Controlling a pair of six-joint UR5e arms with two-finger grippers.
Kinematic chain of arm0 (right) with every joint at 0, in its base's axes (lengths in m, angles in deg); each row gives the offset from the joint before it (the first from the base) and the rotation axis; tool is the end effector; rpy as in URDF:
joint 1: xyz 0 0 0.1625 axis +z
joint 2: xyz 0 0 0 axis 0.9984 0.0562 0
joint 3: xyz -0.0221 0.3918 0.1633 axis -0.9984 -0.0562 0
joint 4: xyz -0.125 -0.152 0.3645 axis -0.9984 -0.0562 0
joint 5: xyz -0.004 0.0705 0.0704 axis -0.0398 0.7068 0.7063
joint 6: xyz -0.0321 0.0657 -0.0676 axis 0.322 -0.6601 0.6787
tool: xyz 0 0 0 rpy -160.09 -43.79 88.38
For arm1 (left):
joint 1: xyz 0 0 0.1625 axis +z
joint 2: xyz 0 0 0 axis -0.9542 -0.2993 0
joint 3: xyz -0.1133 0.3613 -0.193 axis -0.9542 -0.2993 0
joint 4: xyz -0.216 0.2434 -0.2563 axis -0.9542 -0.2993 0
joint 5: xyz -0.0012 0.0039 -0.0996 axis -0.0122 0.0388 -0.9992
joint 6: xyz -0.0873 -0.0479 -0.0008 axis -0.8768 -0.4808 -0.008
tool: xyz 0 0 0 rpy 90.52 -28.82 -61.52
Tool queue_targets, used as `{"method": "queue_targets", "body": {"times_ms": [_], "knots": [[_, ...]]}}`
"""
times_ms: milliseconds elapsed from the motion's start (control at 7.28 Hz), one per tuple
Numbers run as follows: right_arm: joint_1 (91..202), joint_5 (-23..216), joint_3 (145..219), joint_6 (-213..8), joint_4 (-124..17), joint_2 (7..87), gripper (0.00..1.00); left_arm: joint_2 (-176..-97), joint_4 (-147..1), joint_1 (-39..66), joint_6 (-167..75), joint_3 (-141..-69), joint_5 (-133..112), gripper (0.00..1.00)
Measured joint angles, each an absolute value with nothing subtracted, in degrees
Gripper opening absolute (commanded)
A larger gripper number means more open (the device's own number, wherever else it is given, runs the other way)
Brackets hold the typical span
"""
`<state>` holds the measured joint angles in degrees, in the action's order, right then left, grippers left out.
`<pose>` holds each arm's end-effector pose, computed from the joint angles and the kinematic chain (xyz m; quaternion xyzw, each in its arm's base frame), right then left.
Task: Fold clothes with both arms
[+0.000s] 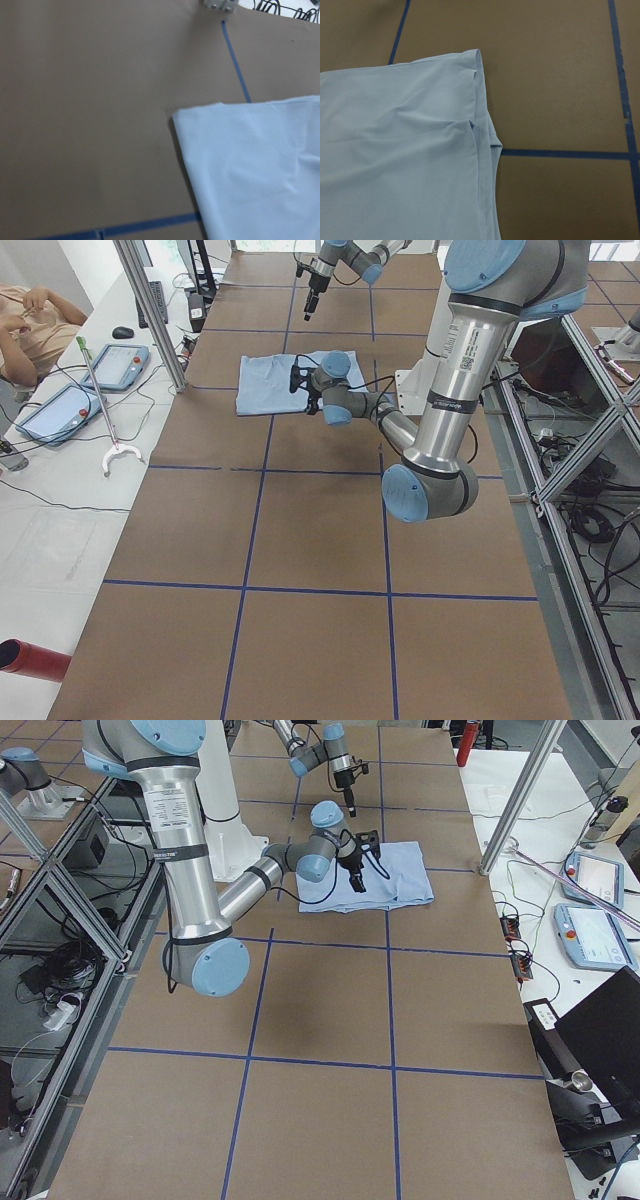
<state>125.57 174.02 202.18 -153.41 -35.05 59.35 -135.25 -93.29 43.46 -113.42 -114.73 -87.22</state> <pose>-0.3391 -0.4204 0.3363 0.1991 -0.4859 0.0697 0.8482 0.4627 -0.3933 0.3029 0.1370 0.5985 -0.1016 0.7827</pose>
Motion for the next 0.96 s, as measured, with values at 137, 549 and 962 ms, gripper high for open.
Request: {"method": "queue_targets", "body": {"times_ms": [137, 549, 962], "knots": [[125.0, 173.8, 201.6, -157.7, -24.5, 65.6, 0.99, -134.2, -92.7, 48.7, -118.6, -116.2, -82.2, 0.88], [122.3, 169.6, 201.2, -172.4, -18.6, 70.8, 0.96, -134.8, -82.0, 60.3, -133.3, -121.5, -73.1, 0.69], [120.1, 166.3, 201.0, -176.9, -20.1, 69.8, 0.97, -137.9, -74.9, 64.6, -137.3, -122.4, -72.0, 0.7]]}}
